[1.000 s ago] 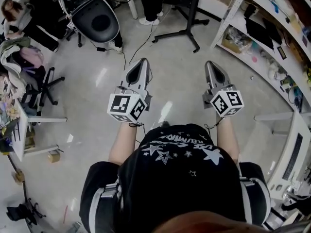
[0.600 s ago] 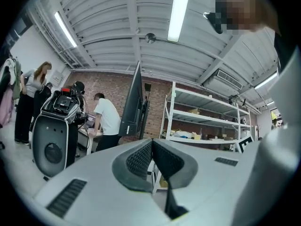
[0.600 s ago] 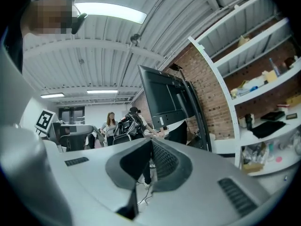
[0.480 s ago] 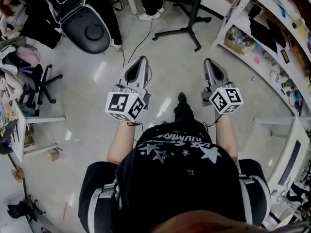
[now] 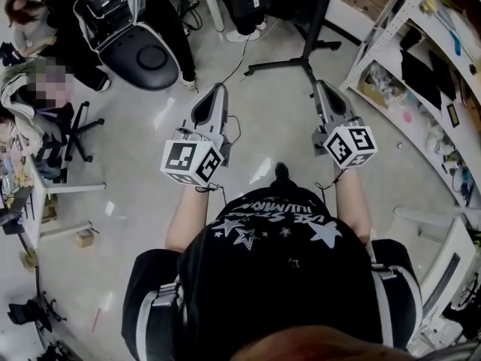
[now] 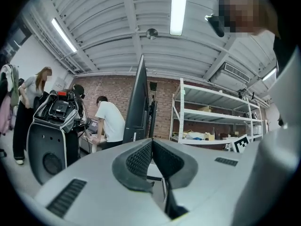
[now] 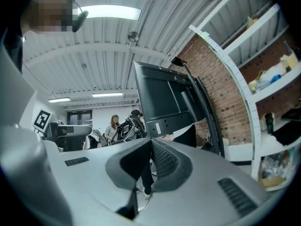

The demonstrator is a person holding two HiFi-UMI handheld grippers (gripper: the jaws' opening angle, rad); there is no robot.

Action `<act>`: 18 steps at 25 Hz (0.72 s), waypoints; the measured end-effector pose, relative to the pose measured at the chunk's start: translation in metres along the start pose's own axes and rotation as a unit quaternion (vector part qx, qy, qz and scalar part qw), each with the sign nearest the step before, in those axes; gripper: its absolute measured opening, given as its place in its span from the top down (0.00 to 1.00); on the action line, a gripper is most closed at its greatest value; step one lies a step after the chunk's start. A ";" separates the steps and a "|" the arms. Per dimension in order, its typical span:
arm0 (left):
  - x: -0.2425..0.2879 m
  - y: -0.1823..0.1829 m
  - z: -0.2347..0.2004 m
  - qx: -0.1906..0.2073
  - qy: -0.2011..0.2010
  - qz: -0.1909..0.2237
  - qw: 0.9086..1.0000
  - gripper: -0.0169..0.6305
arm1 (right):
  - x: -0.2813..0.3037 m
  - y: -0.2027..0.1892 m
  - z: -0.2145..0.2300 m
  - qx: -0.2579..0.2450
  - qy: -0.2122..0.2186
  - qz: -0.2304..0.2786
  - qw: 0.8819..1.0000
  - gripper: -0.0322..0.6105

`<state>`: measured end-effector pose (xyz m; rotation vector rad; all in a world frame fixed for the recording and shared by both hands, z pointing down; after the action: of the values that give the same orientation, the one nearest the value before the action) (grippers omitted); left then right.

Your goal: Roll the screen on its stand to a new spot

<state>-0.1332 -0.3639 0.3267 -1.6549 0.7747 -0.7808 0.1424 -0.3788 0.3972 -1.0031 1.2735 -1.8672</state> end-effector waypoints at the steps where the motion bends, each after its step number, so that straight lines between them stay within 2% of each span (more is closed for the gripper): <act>1: 0.008 0.002 -0.001 0.000 0.002 0.001 1.000 0.96 | 0.007 0.004 0.007 0.000 0.003 0.000 1.000 0.94; 11: 0.071 0.019 -0.008 0.004 0.026 0.005 1.000 0.96 | 0.057 0.025 0.063 0.011 0.033 -0.006 0.999 0.94; 18: 0.110 0.026 -0.002 -0.003 0.028 0.005 1.000 0.95 | 0.072 0.038 0.099 0.010 0.047 -0.004 0.999 0.94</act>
<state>-0.0753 -0.4597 0.3128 -1.6391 0.8249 -0.8220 0.1958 -0.4953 0.4002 -0.9210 1.3051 -1.9506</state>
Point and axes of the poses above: the fingertips, and each gripper's own axes: x forward along the fingers, z to its right, y out of its top, the point moved 5 cm from there along -x, backward along the fingers, and after that the axes turned 15 degrees about -z, right-handed, at the moved point
